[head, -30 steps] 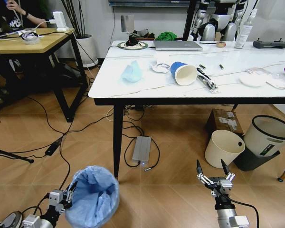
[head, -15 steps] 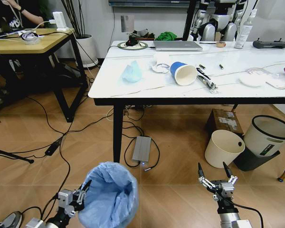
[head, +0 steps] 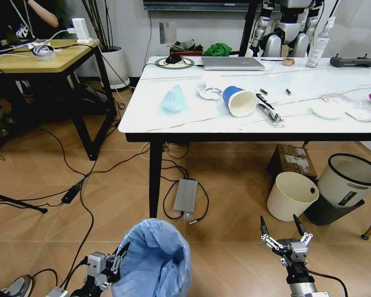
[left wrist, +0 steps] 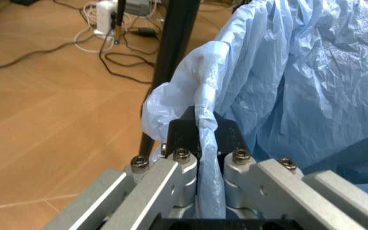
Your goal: Pick up the trash bin and place the trash from the table into it.
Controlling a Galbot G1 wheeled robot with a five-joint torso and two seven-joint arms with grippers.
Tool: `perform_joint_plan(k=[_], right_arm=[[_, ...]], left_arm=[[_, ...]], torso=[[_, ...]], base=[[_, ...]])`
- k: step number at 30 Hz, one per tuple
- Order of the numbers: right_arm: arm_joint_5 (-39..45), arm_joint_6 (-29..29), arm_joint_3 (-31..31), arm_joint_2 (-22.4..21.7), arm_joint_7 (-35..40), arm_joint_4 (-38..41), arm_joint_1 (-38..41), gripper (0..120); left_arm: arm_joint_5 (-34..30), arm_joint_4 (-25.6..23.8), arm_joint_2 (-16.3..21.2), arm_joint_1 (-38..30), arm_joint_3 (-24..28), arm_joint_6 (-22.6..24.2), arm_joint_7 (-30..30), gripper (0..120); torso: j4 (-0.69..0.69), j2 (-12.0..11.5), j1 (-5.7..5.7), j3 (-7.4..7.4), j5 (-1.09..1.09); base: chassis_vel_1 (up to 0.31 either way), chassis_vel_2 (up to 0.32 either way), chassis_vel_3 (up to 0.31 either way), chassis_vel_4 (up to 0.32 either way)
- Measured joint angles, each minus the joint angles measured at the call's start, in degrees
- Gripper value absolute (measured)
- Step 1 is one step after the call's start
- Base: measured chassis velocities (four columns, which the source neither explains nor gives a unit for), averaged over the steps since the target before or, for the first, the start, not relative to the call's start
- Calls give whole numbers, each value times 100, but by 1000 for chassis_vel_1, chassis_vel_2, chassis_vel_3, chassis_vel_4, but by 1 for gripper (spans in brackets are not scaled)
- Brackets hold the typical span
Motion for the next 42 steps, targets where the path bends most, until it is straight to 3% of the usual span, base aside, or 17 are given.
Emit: perform_joint_plan(k=[42], right_arm=[[12, 50, -30, 0, 2, -19, 13, 100]], left_arm=[[52, -58, -161, 40, -73, 100, -5, 0]], torso=[[0, 962, 349, 608, 0]], base=[[0, 0, 0, 0]])
